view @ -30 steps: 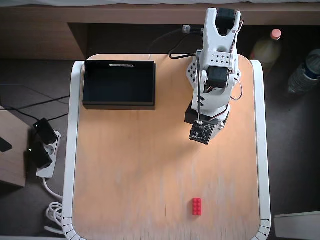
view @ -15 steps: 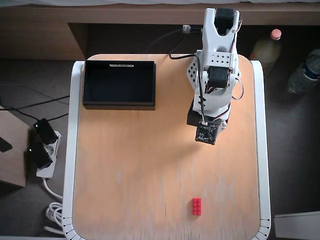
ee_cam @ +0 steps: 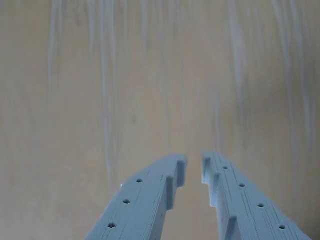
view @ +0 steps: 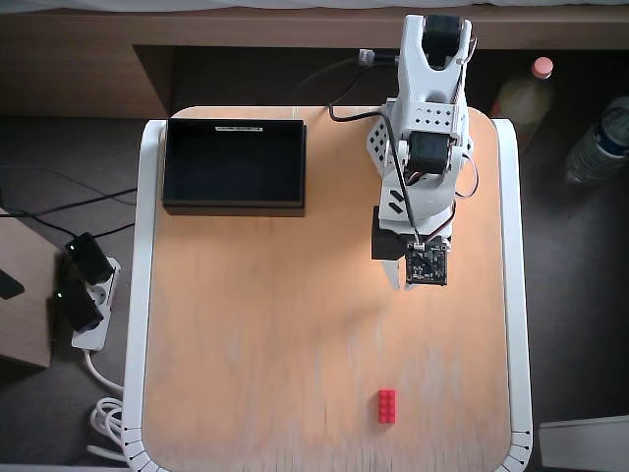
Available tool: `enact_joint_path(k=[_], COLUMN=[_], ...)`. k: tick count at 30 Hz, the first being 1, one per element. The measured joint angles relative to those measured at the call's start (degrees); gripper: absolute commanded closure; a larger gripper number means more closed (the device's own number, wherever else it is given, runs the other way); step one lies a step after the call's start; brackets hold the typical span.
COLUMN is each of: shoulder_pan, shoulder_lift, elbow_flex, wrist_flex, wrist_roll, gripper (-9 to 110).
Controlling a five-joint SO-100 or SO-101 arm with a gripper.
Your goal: Grasp a lego block and put it in the bin.
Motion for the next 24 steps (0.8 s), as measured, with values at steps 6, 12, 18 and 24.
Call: enact_joint_path(k=[6, 12, 18, 24], shoulder_pan=[0.4, 0.4, 0.9, 1.2], shoulder_lift=[-10.0, -22.8, -33.2, -41.4], elbow_flex=[-3.7, -10.7, -20.9, -30.8], wrist_flex=[-3.1, -3.5, -3.5, -3.5], wrist_roll=[1.0, -0.2, -1.1, -1.9], gripper=[101, 101, 100, 98])
